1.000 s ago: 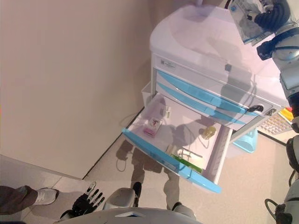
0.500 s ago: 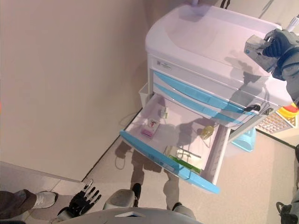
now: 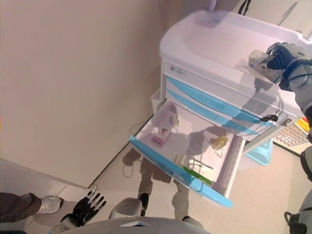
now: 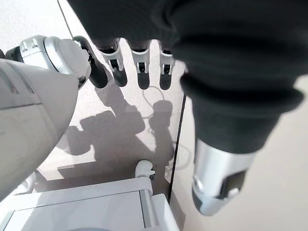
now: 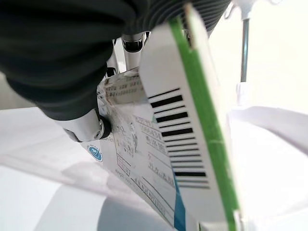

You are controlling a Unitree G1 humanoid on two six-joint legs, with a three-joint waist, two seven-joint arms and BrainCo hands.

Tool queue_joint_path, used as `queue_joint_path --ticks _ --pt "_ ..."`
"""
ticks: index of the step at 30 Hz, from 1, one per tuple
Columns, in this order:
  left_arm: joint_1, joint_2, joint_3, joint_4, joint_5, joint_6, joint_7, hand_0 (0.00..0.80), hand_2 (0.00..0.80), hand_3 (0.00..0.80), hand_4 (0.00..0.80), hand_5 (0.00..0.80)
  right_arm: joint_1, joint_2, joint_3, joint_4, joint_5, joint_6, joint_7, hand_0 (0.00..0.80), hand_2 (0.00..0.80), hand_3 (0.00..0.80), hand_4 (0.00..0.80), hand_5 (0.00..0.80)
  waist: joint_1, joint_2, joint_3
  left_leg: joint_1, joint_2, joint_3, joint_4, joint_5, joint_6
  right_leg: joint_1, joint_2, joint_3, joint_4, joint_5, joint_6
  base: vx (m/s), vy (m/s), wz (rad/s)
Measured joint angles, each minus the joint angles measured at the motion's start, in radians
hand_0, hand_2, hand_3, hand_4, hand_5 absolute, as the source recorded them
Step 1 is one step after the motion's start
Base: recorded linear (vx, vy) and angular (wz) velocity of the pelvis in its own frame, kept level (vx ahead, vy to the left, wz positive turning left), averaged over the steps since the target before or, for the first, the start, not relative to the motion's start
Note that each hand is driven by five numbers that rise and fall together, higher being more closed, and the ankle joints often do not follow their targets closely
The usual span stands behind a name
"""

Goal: Open the drawer and pick up the medicine

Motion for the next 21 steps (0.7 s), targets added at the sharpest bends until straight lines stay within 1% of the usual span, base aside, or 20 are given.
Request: queue_joint_path --ticks 7,8,9,10,16,21 --pt "0.01 0.012 0.0 0.001 0.004 0.013 -0.009 0.0 0.0 0.0 0.0 0.0 0.004 0.013 -0.003 0.012 0.0 -0.007 -0.012 0.8 0.8 0.8 0.8 0.8 0.004 0.002 -0.001 -0.001 0.0 -0.004 0.0 0.001 -0.001 0.001 0.0 -0.001 0.0 0.0 0.0 0.002 0.0 0.01" --pt "0.011 0.016 0.0 0.001 0.004 0.013 -0.009 0.0 0.0 0.0 0.0 0.0 0.005 0.015 -0.003 0.012 0.0 -0.006 -0.017 0.649 0.649 0.649 0.649 0.649 0.004 0.002 -0.001 -0.001 0.0 -0.004 0.0 0.001 -0.001 0.001 0.0 -0.002 0.001 0.0 0.0 0.0 0.0 0.0" --pt "0.01 0.019 0.0 0.001 0.004 0.013 -0.01 0.0 0.0 0.0 0.0 0.0 0.005 0.017 -0.003 0.013 -0.001 -0.004 -0.022 0.041 0.041 0.041 0.041 0.041 0.004 0.002 -0.001 -0.001 0.0 -0.004 0.001 0.001 -0.001 0.001 0.0 -0.002 0.001 0.0 0.0 0.0 0.0 0.0" --pt "0.01 0.021 0.0 0.001 0.004 0.013 -0.01 0.0 0.0 0.0 0.0 0.0 0.005 0.019 -0.003 0.012 -0.002 -0.001 -0.03 0.0 0.0 0.0 0.0 0.0 0.004 0.003 -0.002 -0.001 0.0 -0.004 0.001 0.001 -0.001 0.001 0.0 -0.003 0.001 0.0 0.0 0.0 0.0 0.0" --pt "0.008 0.025 0.0 0.001 0.006 0.014 -0.009 0.0 0.0 0.0 0.0 0.0 0.029 0.021 -0.003 0.016 -0.048 0.028 -0.051 0.0 0.0 0.0 0.0 0.0 0.008 0.004 -0.001 -0.001 0.0 -0.006 0.001 0.001 -0.001 0.002 0.0 -0.004 0.0 -0.001 -0.002 0.0 0.0 0.0" --pt "0.007 0.025 -0.001 0.001 0.012 0.014 -0.008 0.0 0.0 0.0 0.0 0.0 0.04 0.026 -0.003 0.03 -0.066 0.078 -0.072 0.0 0.0 0.0 0.0 0.0 0.009 0.007 -0.001 0.0 0.0 -0.006 0.001 0.001 -0.001 0.002 0.0 -0.003 -0.001 -0.001 -0.002 0.0 0.0 0.0"
